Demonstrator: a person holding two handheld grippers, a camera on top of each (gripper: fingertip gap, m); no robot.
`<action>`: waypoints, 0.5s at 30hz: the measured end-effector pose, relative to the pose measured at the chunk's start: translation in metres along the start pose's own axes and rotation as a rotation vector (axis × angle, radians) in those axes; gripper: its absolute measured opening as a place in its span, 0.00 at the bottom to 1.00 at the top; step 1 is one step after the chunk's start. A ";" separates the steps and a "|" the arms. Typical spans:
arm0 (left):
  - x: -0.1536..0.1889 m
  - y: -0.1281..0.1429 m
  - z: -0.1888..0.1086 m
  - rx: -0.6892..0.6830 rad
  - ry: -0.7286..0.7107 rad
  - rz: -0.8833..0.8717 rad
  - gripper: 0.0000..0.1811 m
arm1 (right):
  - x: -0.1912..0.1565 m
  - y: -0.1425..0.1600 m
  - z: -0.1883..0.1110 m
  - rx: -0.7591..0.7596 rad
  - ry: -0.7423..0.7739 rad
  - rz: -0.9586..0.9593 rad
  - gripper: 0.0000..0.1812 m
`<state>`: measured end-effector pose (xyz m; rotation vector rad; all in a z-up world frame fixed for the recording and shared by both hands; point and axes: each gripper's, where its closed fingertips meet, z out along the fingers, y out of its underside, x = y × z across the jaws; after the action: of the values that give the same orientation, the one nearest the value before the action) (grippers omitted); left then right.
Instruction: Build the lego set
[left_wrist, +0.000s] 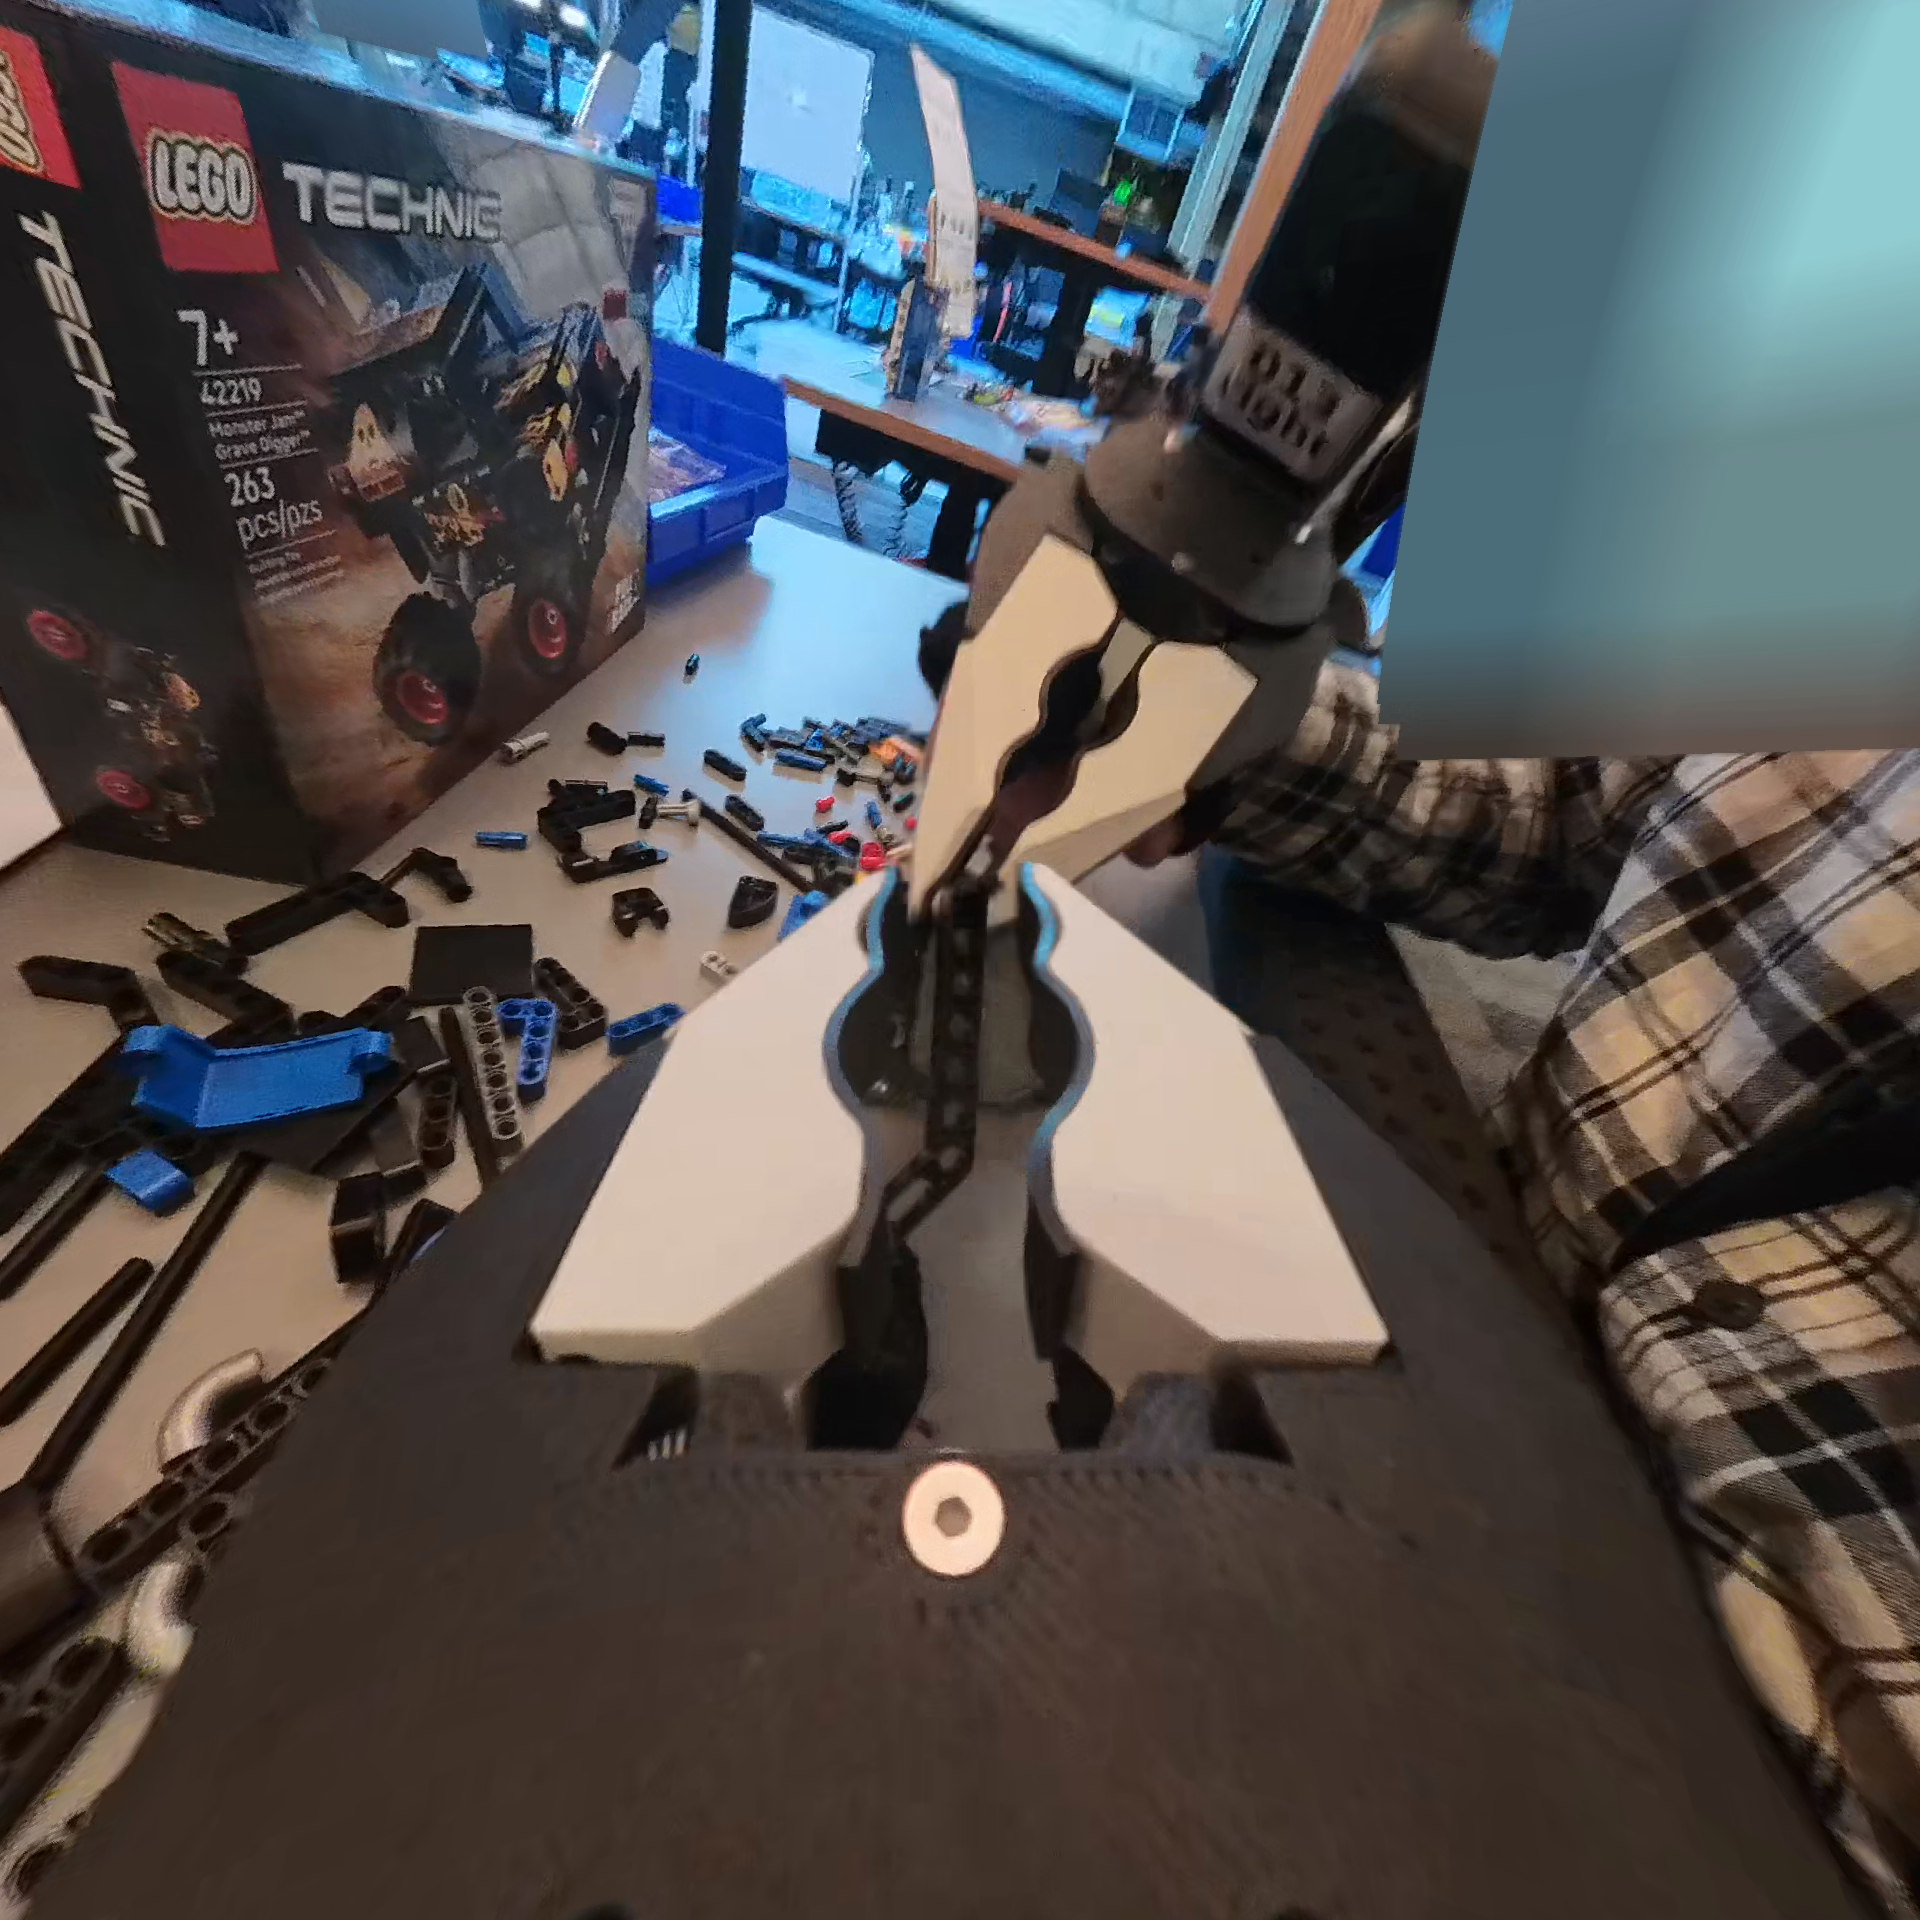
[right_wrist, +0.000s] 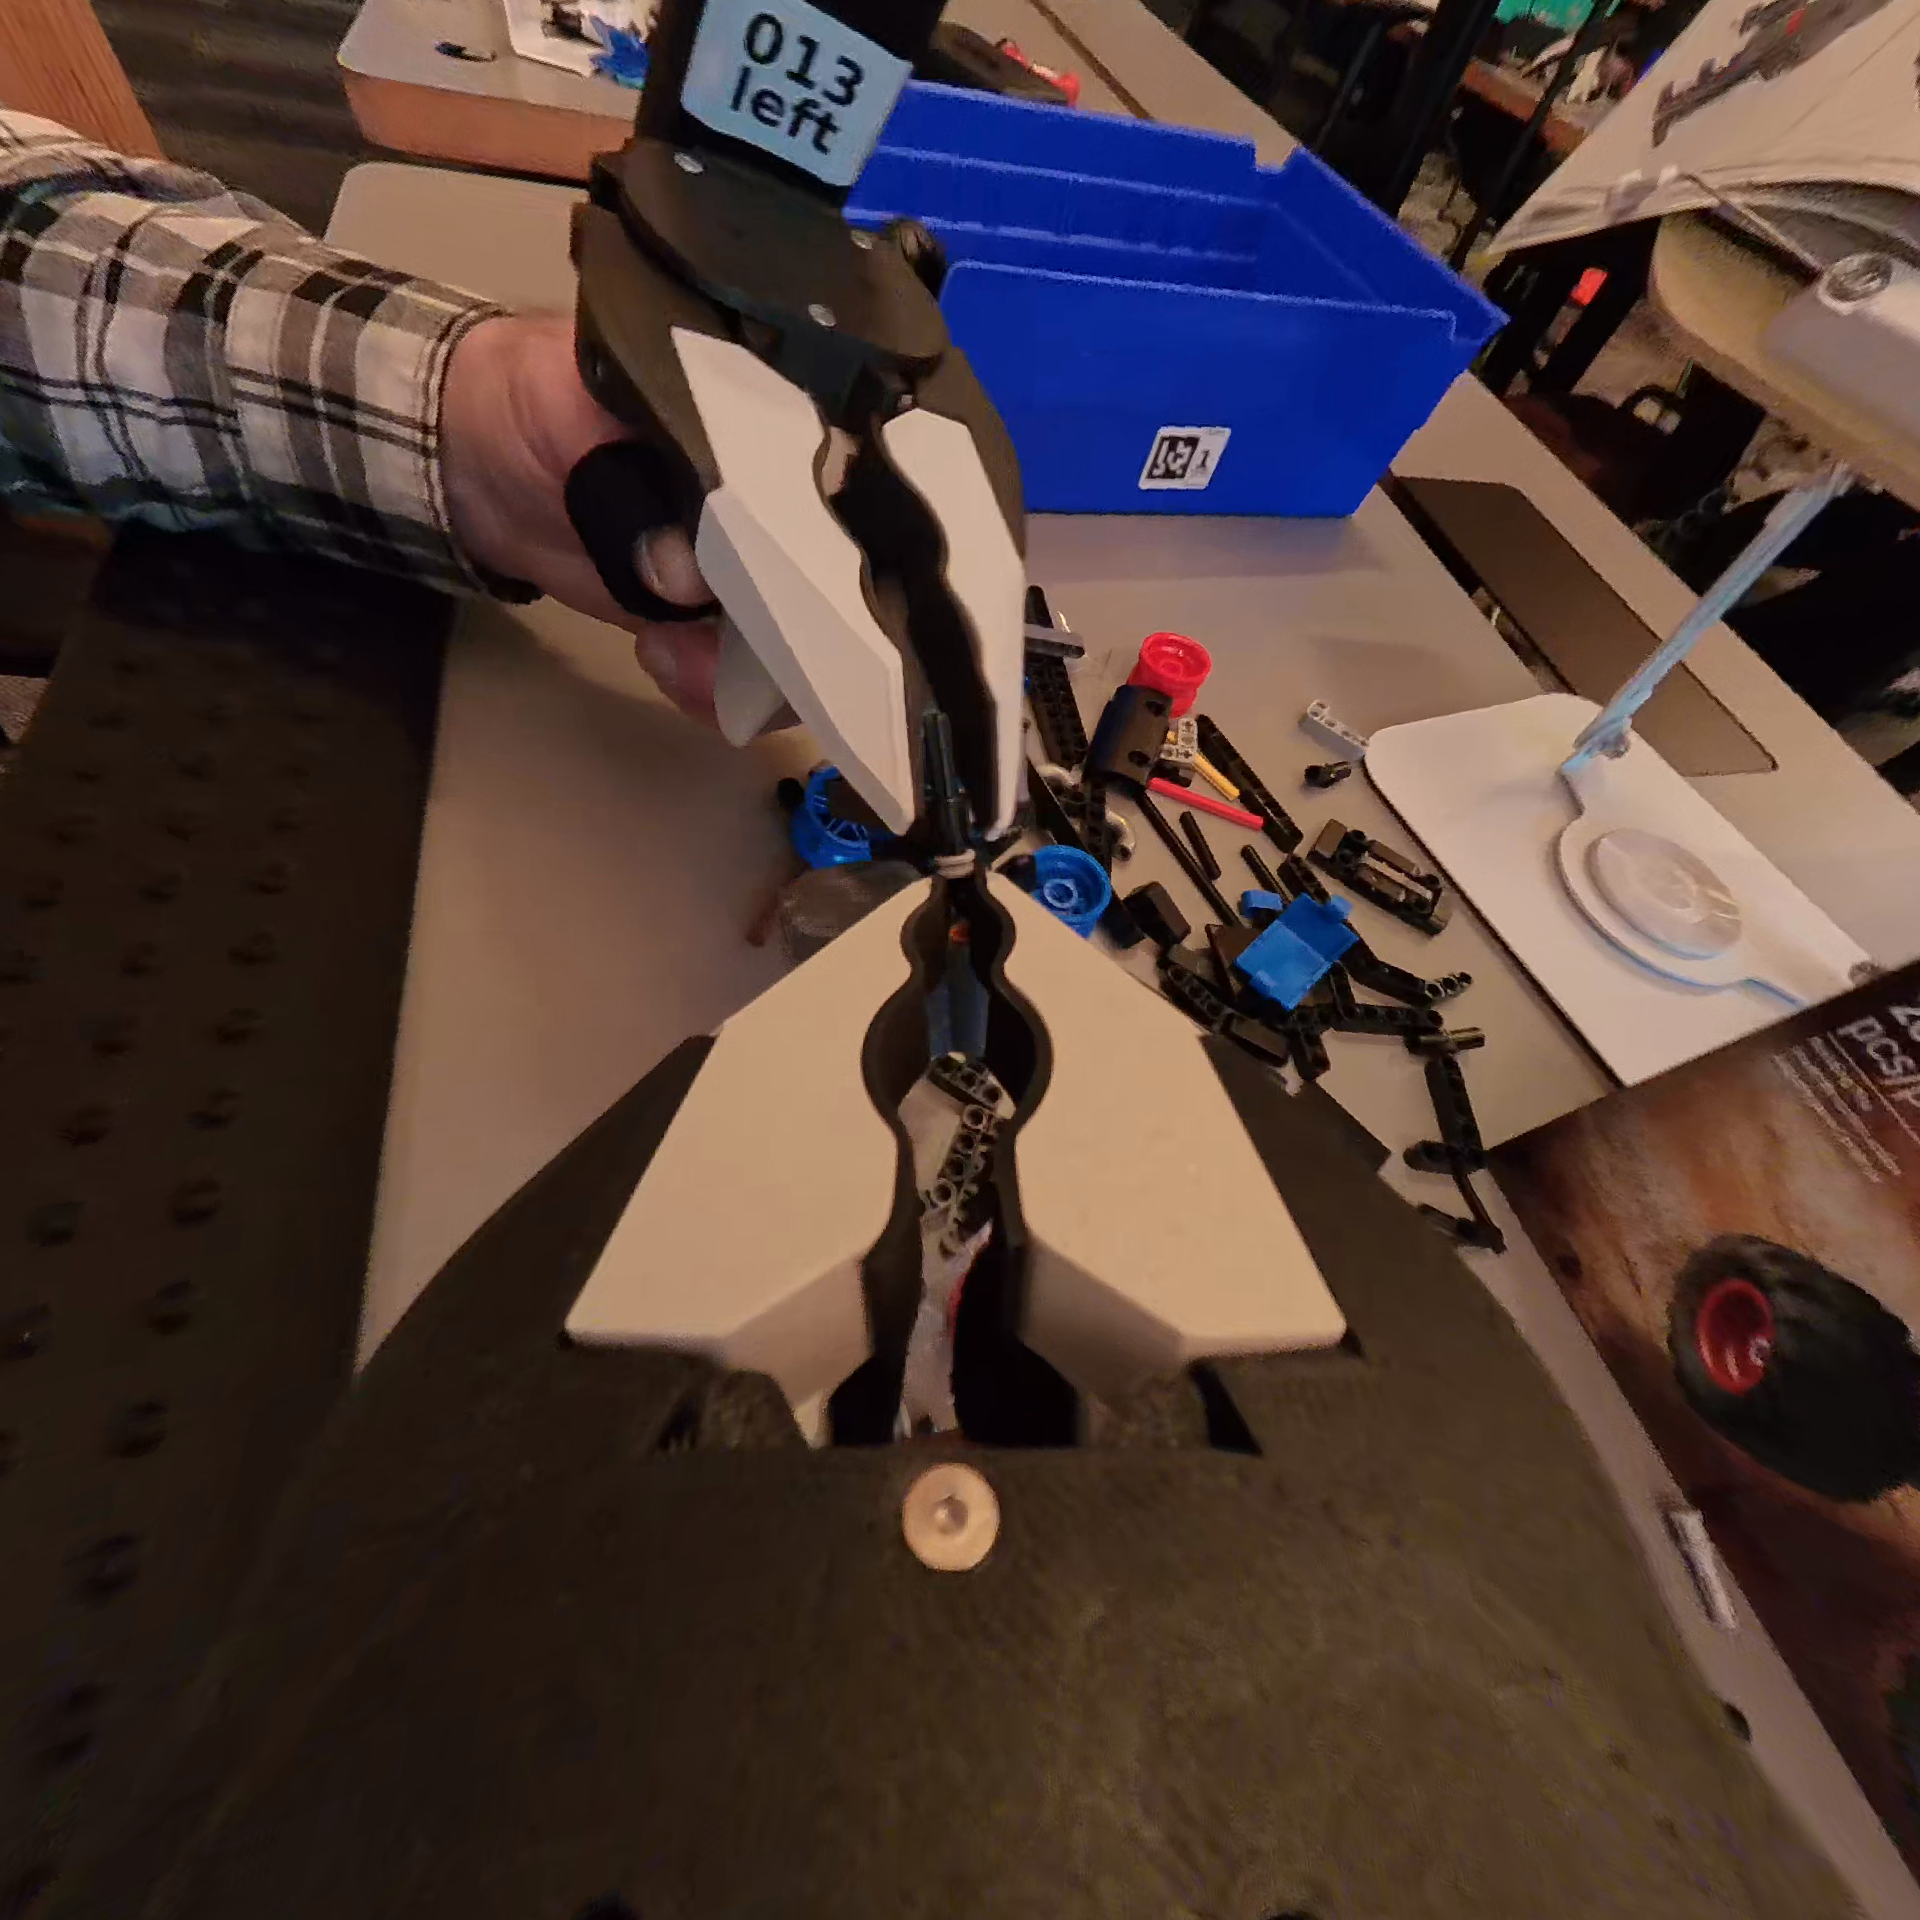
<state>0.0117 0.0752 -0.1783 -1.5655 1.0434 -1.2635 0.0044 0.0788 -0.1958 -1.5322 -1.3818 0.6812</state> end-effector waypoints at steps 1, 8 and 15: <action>0.002 -0.003 -0.002 0.020 0.026 -0.027 0.13 | -0.003 0.002 0.002 -0.004 -0.005 -0.008 0.01; 0.006 0.004 -0.012 0.013 0.138 -0.164 0.10 | -0.007 0.003 0.002 0.031 -0.020 -0.031 0.01; 0.015 0.009 -0.008 0.006 0.217 -0.186 0.08 | -0.010 0.001 0.000 0.084 -0.020 -0.075 0.00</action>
<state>0.0053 0.0577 -0.1818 -1.5754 1.0442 -1.5911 0.0027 0.0690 -0.1980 -1.4048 -1.4011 0.7012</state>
